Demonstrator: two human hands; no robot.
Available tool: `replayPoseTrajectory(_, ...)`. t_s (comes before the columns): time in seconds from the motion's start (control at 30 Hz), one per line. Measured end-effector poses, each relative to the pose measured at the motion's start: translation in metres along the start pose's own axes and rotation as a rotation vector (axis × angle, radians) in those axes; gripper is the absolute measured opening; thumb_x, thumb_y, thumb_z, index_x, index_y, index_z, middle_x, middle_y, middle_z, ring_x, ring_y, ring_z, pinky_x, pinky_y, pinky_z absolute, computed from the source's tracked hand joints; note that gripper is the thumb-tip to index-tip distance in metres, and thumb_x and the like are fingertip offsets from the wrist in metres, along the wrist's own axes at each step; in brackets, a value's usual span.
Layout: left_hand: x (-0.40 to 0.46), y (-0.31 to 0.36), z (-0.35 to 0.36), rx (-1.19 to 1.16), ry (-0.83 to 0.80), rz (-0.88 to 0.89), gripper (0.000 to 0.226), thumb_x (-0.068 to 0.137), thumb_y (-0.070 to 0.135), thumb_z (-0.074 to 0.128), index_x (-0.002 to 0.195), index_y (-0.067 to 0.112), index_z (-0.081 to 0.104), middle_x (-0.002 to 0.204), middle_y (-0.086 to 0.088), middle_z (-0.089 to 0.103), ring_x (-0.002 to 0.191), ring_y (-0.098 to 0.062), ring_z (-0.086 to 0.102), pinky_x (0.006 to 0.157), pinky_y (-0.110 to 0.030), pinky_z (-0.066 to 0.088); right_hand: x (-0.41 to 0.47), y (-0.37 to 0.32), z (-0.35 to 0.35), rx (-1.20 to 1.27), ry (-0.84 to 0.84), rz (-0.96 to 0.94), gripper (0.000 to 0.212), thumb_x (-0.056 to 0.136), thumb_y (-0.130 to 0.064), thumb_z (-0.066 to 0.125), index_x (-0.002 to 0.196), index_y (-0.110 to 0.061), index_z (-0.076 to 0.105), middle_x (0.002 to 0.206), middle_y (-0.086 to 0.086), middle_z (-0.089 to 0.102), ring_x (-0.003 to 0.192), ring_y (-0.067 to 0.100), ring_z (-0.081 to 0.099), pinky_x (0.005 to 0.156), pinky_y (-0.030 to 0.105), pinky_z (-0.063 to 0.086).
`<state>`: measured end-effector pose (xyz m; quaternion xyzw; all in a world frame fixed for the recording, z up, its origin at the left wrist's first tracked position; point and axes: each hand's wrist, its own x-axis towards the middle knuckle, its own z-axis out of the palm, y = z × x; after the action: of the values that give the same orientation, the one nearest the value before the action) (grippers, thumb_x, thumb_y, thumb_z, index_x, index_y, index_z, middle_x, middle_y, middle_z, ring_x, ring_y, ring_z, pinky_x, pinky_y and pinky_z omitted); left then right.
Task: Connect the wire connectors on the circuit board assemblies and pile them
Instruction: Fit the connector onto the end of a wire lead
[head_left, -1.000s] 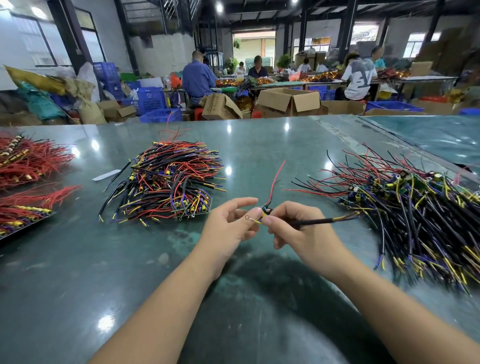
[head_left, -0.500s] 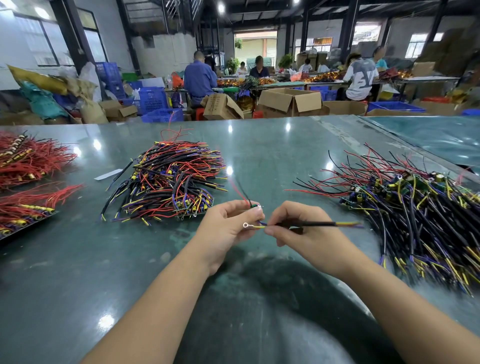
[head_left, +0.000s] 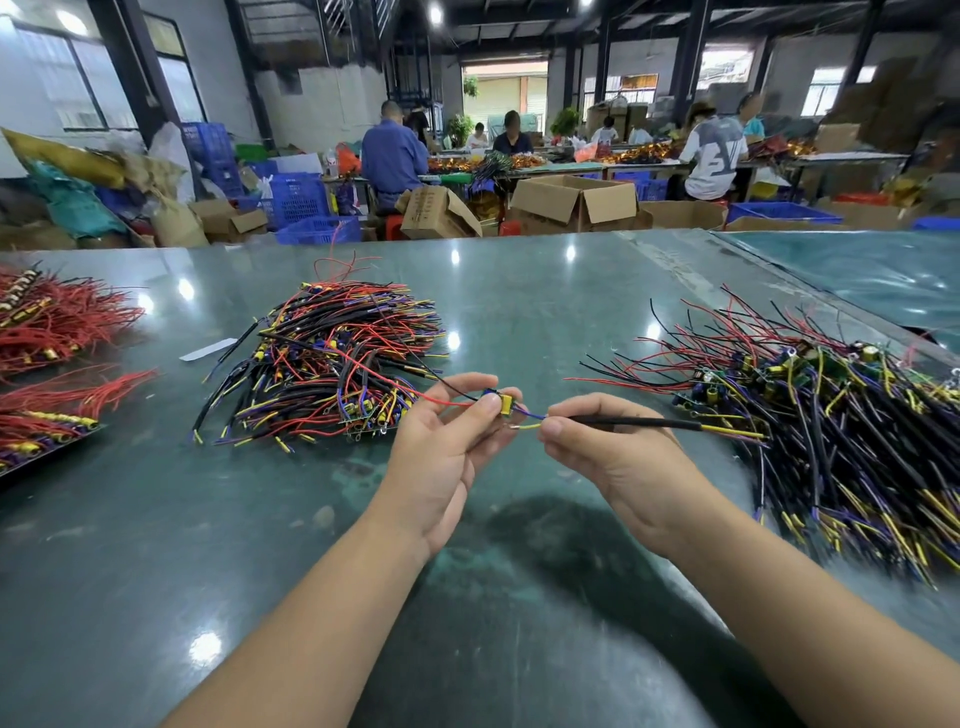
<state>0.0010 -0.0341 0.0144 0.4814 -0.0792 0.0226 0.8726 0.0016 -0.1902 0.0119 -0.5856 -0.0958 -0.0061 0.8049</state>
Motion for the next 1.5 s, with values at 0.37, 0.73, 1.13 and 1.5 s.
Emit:
replayPoseTrajectory(0.37,-0.0024,-0.0003,0.0047,-0.145,-0.033,-0.094,0.021,0.082,-0.002,0.055,0.083,0.018,0.049,0.087,-0.011,0.073,0.078,-0.028,0.072,0.068,-0.028,0.059,0.0034,-0.0038,0.0011,-0.097,0.0,-0.291,0.041,0.075,0.014,0.066,0.058,-0.023,0.07,0.068,-0.01,0.067,0.074,0.001,0.062,0.075,0.014,0.049)
replayPoseTrajectory(0.73,-0.0046,-0.0021,0.0091,0.052,-0.005,-0.048,0.026,0.088,-0.014,0.046,0.08,0.003,0.064,0.076,-0.006,0.071,0.071,-0.019,0.072,0.065,-0.024,0.058,0.0004,-0.001,0.0018,-0.122,0.025,-0.124,0.015,0.081,-0.003,0.069,0.074,-0.016,0.065,0.07,-0.001,0.065,0.071,0.012,0.059,0.065,0.022,0.047)
replayPoseTrajectory(1.13,-0.0015,-0.0049,0.0058,0.11,0.065,-0.093,0.007,0.083,0.0,0.062,0.085,0.004,0.068,0.072,-0.009,0.071,0.063,-0.015,0.07,0.057,-0.015,0.054,-0.0015,-0.0067,0.0016,-0.364,0.072,-0.16,0.019,0.076,-0.004,0.074,0.066,-0.019,0.068,0.071,0.0,0.069,0.071,0.01,0.063,0.062,0.022,0.051)
replayPoseTrajectory(1.5,-0.0041,-0.0026,0.0072,0.129,0.067,-0.161,0.009,0.081,-0.005,0.063,0.082,0.004,0.066,0.064,-0.003,0.069,0.054,-0.01,0.066,0.052,-0.014,0.051,-0.0032,-0.0077,0.0024,-0.386,0.128,-0.184,0.014,0.074,-0.003,0.076,0.068,-0.014,0.068,0.072,0.012,0.07,0.067,0.014,0.062,0.057,0.02,0.049)
